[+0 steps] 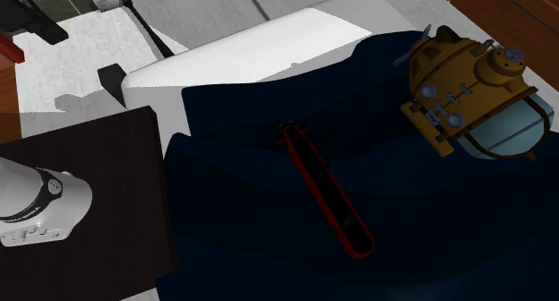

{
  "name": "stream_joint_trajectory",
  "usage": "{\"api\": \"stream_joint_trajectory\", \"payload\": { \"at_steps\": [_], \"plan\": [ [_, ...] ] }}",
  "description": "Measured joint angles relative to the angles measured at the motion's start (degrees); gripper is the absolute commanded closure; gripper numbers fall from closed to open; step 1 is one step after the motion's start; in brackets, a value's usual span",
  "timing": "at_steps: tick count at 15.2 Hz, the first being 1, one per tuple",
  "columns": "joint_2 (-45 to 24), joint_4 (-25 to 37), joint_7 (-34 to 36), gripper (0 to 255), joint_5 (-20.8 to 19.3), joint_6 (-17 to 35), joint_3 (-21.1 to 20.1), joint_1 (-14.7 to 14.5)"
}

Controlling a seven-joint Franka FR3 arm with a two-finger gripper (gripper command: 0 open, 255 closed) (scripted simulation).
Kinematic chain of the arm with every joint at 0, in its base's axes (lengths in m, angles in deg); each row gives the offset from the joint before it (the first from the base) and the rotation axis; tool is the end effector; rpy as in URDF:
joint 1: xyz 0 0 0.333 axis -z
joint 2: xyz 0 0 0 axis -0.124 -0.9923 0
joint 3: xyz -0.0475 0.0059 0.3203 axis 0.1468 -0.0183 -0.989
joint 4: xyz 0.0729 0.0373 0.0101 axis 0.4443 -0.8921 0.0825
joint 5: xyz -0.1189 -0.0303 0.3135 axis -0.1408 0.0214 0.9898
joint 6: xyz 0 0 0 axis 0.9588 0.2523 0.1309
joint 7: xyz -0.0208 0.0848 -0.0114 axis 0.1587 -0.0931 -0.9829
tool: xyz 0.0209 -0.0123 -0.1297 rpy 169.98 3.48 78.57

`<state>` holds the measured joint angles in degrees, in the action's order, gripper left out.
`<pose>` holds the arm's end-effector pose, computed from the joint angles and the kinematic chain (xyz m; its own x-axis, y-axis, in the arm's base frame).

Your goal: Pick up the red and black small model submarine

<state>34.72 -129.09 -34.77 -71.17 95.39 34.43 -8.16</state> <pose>0.2574 0.0161 0.6061 0.9799 0.1702 0.1036 0.1810 -0.9778 -0.1057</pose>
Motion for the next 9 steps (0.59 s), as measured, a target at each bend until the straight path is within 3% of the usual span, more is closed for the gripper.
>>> {"api": "stream_joint_trajectory", "payload": {
  "at_steps": [9],
  "plan": [
    [-8.93,-2.6,-12.21,0,-3.47,9.21,5.16,-0.76]
  ]
}}
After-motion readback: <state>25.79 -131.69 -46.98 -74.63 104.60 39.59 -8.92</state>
